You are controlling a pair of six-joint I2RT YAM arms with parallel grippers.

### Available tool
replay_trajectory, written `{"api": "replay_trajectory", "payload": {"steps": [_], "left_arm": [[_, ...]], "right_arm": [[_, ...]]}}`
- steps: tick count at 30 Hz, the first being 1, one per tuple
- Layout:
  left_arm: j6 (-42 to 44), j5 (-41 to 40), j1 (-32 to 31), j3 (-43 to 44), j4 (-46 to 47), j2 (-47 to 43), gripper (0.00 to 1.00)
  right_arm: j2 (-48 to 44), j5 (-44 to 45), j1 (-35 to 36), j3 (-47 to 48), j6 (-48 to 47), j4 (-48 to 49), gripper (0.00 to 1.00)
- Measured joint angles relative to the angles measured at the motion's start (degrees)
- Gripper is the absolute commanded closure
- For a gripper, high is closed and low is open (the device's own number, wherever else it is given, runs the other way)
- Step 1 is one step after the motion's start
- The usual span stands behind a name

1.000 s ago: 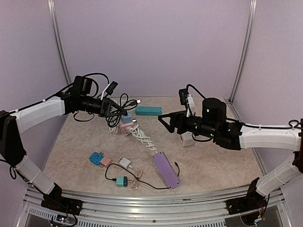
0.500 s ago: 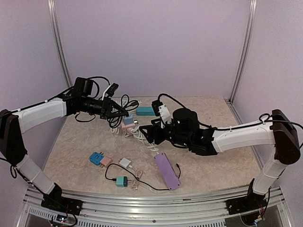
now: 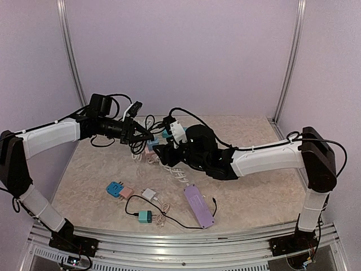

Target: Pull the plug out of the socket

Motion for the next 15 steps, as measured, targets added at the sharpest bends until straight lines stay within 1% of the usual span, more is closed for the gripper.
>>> {"api": "replay_trajectory", "payload": {"steps": [5, 11, 15], "left_arm": [[-0.72, -0.44, -0.9, -0.24, 0.28, 0.0, 1.0], [-1.03, -0.92, -1.99, -0.66, 0.46, 0.0, 1.0], [-1.09, -1.18, -2.51, -0.81, 0.46, 0.0, 1.0]], "right_arm": [[3.72, 1.77, 1.14, 4.09, -1.46, -1.99, 0.37], [7.34, 6.19, 1.6, 9.01, -1.84, -4.72, 0.4], [8.74, 7.65, 1.6, 10.21, -1.92, -5.4, 0.46]]}}
